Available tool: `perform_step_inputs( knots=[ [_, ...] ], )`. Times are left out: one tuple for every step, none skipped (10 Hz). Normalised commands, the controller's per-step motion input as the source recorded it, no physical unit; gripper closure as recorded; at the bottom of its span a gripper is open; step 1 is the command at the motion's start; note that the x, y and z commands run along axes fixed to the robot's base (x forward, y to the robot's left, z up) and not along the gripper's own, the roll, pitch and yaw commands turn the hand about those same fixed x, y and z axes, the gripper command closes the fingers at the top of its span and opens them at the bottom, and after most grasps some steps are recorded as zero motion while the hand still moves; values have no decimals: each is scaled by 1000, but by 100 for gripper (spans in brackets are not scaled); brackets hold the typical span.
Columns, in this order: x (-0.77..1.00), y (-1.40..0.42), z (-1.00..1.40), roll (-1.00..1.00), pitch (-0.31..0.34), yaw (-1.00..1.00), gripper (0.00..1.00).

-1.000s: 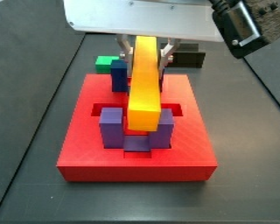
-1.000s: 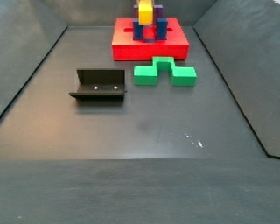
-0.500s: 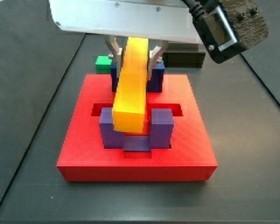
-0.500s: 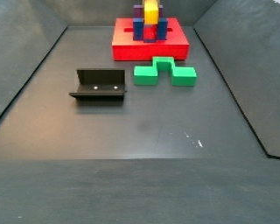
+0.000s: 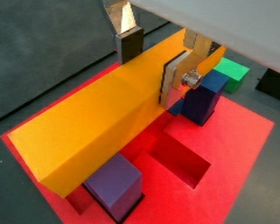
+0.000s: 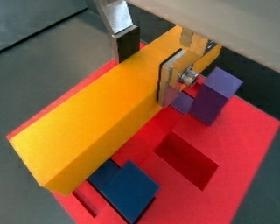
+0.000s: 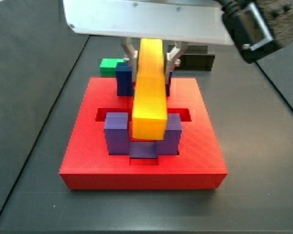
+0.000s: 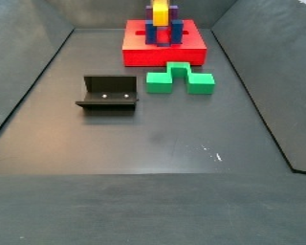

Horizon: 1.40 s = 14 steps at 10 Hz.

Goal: Pick up the yellow object. Move up. Move to above the board. Insert the yellow object.
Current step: Insert the yellow object.

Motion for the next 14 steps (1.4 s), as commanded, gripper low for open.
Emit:
perform_step_inputs(
  knots=[
    [0, 0, -11, 73, 36, 0, 100],
    [-109, 0, 0, 24, 34, 0, 100],
    [-220, 0, 0, 0, 0, 0, 100],
    [-191, 0, 0, 0, 0, 0, 100],
    [-137, 0, 0, 0, 0, 0, 100],
    [-160, 0, 0, 0, -3, 0, 100],
    [-186, 0, 0, 0, -4, 0, 100],
    [-117, -14, 0, 0, -9, 0, 100],
    [0, -29, 0, 34, 0, 20, 100],
    [123, 0, -57, 17, 0, 74, 100],
    [97, 0, -31, 27, 0, 80, 100],
    [91, 0, -63, 51, 3, 71, 100],
    [91, 0, -83, 70, 11, 63, 100],
    [106, 0, -80, 74, 21, 66, 100]
  ],
)
